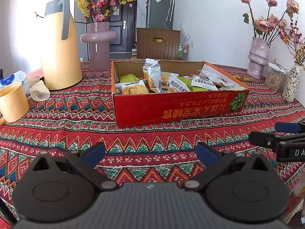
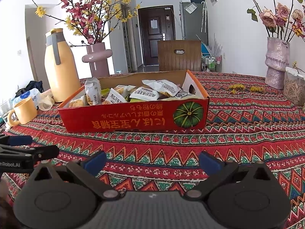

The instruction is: Organize snacks

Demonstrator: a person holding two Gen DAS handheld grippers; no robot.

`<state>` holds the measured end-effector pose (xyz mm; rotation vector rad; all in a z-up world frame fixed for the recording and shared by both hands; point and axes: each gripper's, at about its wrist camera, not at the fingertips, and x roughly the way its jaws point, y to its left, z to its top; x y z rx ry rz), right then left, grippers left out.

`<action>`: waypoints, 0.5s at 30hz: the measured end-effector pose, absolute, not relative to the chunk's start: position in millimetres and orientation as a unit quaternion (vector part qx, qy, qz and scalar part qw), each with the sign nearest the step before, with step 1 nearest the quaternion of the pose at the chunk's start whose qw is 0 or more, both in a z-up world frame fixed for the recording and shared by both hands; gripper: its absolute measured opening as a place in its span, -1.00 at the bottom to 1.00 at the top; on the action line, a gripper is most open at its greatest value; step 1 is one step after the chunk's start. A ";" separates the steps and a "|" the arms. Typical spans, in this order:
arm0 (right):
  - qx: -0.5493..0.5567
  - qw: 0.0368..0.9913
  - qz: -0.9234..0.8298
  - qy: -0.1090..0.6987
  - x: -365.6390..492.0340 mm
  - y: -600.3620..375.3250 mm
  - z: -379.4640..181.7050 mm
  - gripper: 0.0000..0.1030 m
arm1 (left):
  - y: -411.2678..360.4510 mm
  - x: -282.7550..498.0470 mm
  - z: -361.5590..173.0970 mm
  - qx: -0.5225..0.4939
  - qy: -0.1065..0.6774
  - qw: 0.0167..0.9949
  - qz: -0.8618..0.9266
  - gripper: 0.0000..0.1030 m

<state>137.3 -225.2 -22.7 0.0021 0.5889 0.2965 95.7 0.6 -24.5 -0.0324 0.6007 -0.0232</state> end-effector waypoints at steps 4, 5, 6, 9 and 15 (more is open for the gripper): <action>0.001 0.946 0.145 0.289 137.3 -225.2 -22.8 1.00 | 0.8 95.4 -24.3 -0.016 0.295 0.955 -0.011 1.00; 0.001 0.946 0.145 0.289 137.3 -225.2 -22.8 1.00 | 1.0 95.1 -23.8 -0.016 0.295 0.955 -0.011 1.00; 0.001 0.946 0.145 0.289 137.2 -225.1 -22.7 1.00 | 1.2 95.0 -23.5 -0.016 0.294 0.956 -0.011 1.00; 0.001 0.946 0.145 0.289 137.2 -225.2 -22.7 1.00 | 1.4 94.5 -23.2 -0.017 0.293 0.956 -0.011 1.00; 0.001 0.946 0.145 0.289 137.2 -225.3 -22.7 1.00 | 1.3 94.3 -23.6 -0.017 0.293 0.956 -0.011 1.00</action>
